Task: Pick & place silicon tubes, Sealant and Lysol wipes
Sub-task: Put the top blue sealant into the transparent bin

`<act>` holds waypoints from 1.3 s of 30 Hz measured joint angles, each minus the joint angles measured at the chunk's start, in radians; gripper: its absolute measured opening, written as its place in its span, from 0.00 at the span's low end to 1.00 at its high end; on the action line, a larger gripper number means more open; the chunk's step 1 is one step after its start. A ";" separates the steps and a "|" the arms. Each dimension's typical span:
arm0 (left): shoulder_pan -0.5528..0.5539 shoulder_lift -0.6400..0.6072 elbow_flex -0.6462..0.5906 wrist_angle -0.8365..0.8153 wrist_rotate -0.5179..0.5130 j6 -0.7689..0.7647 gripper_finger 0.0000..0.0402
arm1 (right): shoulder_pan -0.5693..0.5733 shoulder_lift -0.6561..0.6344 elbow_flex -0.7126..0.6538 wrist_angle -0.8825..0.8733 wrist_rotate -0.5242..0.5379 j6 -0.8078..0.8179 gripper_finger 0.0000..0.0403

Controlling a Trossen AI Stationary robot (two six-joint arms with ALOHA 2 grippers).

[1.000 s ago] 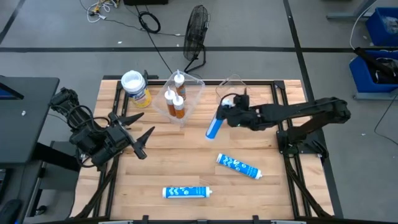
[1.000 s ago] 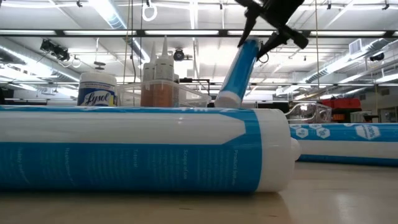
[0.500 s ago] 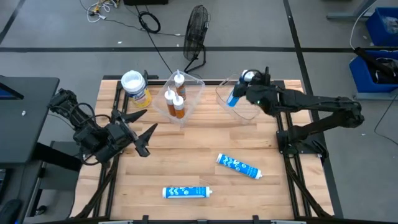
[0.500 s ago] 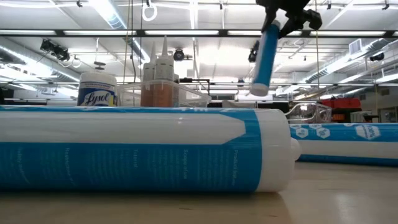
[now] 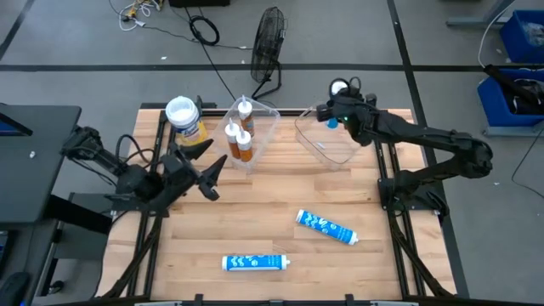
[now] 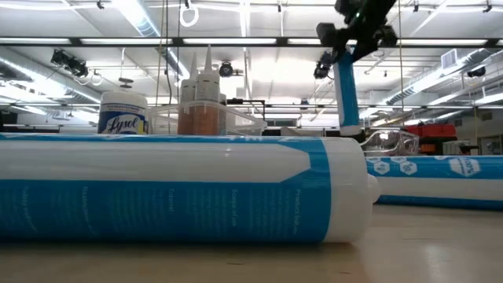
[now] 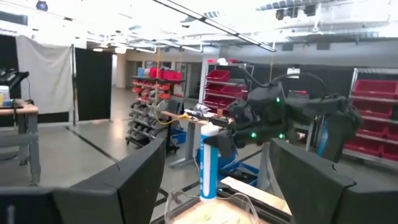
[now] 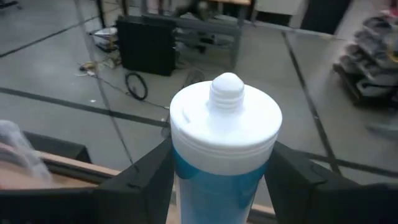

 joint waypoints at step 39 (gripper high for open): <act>0.047 0.000 0.000 -0.014 0.067 -0.229 0.72 | -0.177 0.127 -0.391 0.657 -0.310 -0.162 0.51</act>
